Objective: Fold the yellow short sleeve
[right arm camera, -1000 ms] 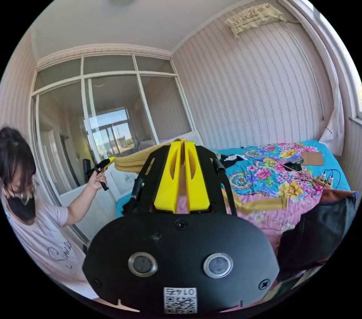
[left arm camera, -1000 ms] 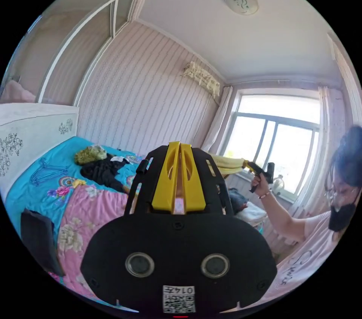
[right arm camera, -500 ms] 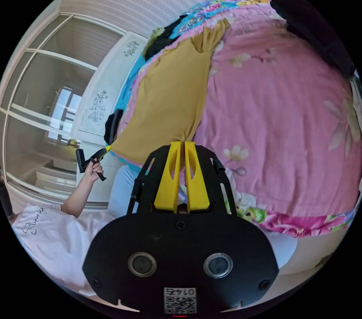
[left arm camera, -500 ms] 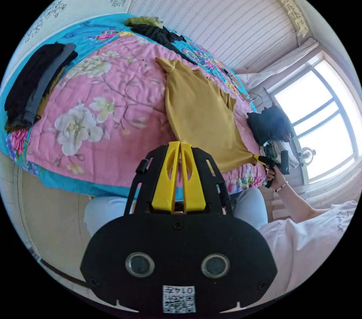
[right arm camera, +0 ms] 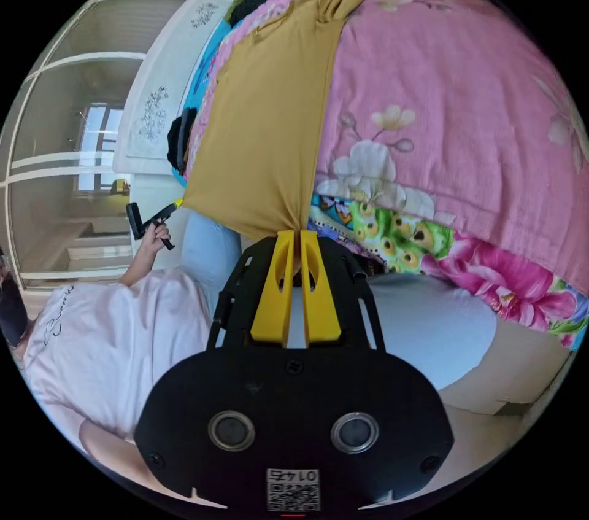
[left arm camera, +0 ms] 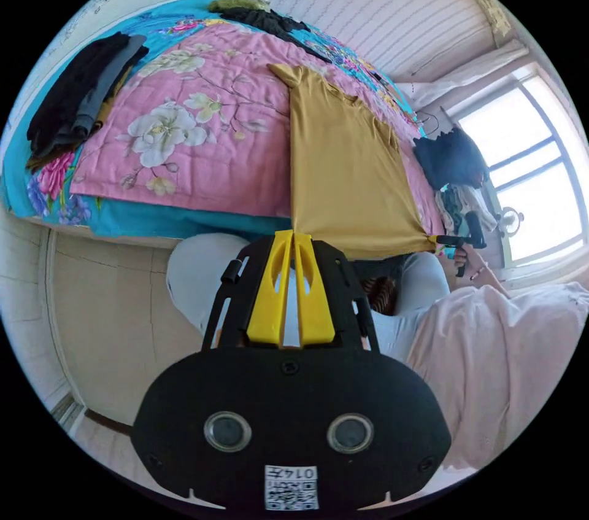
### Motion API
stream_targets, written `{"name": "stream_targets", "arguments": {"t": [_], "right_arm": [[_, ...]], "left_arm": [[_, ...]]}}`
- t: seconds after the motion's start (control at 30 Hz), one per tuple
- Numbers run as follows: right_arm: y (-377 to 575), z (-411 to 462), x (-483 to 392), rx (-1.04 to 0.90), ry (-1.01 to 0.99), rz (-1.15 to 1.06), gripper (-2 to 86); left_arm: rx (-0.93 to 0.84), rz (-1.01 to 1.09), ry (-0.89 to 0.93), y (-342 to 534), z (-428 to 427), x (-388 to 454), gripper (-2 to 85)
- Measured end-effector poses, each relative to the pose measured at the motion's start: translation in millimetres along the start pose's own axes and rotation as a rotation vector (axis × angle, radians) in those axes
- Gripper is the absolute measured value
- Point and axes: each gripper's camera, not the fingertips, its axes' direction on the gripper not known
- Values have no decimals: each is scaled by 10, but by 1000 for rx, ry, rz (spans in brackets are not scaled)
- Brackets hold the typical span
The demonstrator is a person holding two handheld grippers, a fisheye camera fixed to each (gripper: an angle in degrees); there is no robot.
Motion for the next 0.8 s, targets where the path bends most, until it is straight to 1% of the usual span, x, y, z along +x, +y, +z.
{"name": "stream_targets", "arguments": {"t": [0.1, 0.2, 0.27, 0.37, 0.47, 0.63, 0.7, 0.73, 0.8], "right_arm": [[34, 163, 97, 15, 35, 3, 8], [25, 268, 188, 43, 48, 26, 9], [51, 300, 239, 38, 69, 33, 9], [174, 239, 344, 36, 111, 43, 9], [340, 53, 474, 84, 119, 60, 9], [461, -363, 581, 230, 91, 52, 10], [339, -566, 580, 305, 113, 16, 12], [285, -613, 585, 320, 120, 9, 13], [-9, -785, 636, 377, 162, -18, 16]], "left_arm": [[-41, 33, -55, 79, 357, -53, -10], [-57, -18, -16, 96, 760, -163, -10], [-50, -30, -27, 153, 943, -222, -10], [-36, -50, -61, 318, 1120, -359, -10], [-24, -62, -111, 506, 1219, -502, -10], [-10, 85, -191, 419, 1476, -300, -10], [-17, 244, -192, 128, 1797, 39, -10], [-19, 285, -192, 35, 1902, 144, -10], [-1, 457, -158, -386, 2378, 618, -10]]}}
